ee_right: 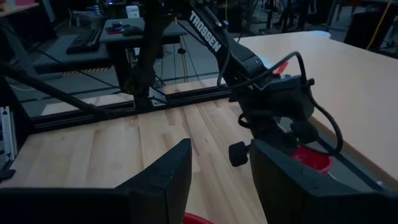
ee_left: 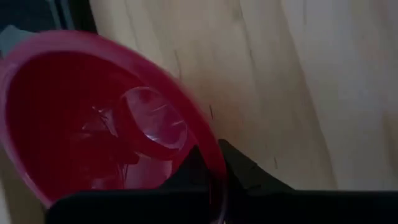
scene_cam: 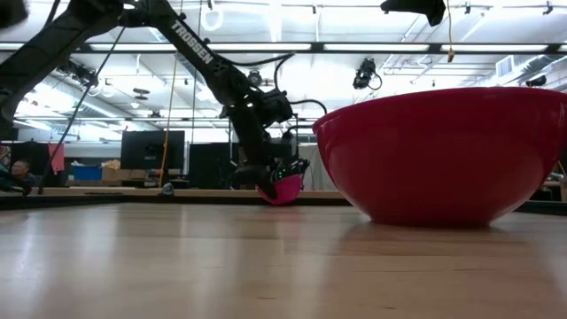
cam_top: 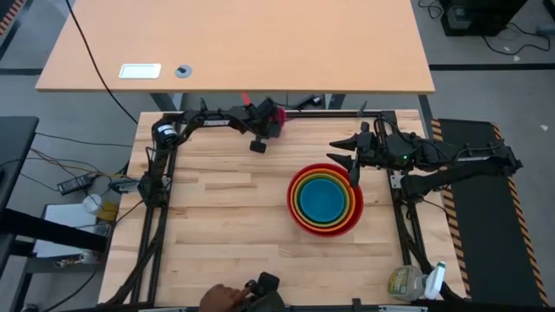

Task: Nest bowls inside each other
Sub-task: Stack the pink bowl on top of the blue bowl

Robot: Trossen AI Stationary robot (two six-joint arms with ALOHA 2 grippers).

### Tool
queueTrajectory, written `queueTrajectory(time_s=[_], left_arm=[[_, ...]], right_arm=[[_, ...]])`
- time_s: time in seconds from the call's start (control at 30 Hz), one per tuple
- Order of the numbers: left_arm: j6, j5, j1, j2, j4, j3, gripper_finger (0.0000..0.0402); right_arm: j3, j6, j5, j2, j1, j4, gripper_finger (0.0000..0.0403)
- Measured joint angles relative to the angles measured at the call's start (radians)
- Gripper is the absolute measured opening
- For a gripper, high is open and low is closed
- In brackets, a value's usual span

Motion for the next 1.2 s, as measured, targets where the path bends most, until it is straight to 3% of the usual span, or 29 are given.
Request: queueTrajectory(time_s=[0.2, 0.43, 0.6, 0.77, 0.93, 1.2], left_arm=[[0.077, -0.018, -0.069, -0.06, 0.034, -0.001, 0.0007], [0.174, -0.017, -0.235, -0.196, 0.22, 0.0, 0.0006], [0.173, 0.07, -0.345, -0.249, 0.246, 0.001, 0.0008], [0.135, 0.1, -0.458, -0.246, 0.263, 0.001, 0.001], [0.042, 0.238, -0.565, -0.217, 0.268, -0.001, 0.0011], [-0.087, 0.269, -0.638, -0.09, 0.263, 0.079, 0.0009]], right_arm=[[0.0, 0.008, 0.002, 0.0, 0.0, -0.005, 0.017], [0.0, 0.014, 0.067, -0.005, 0.0, -0.028, 0.017], [0.0, -0.018, 0.103, -0.022, -0.001, 0.014, 0.017], [0.0, -0.059, 0.108, -0.046, -0.001, 0.048, 0.017], [0.0, -0.069, 0.108, -0.058, -0.001, 0.056, 0.017], [0.0, -0.063, 0.107, -0.047, -0.001, 0.066, 0.017]])
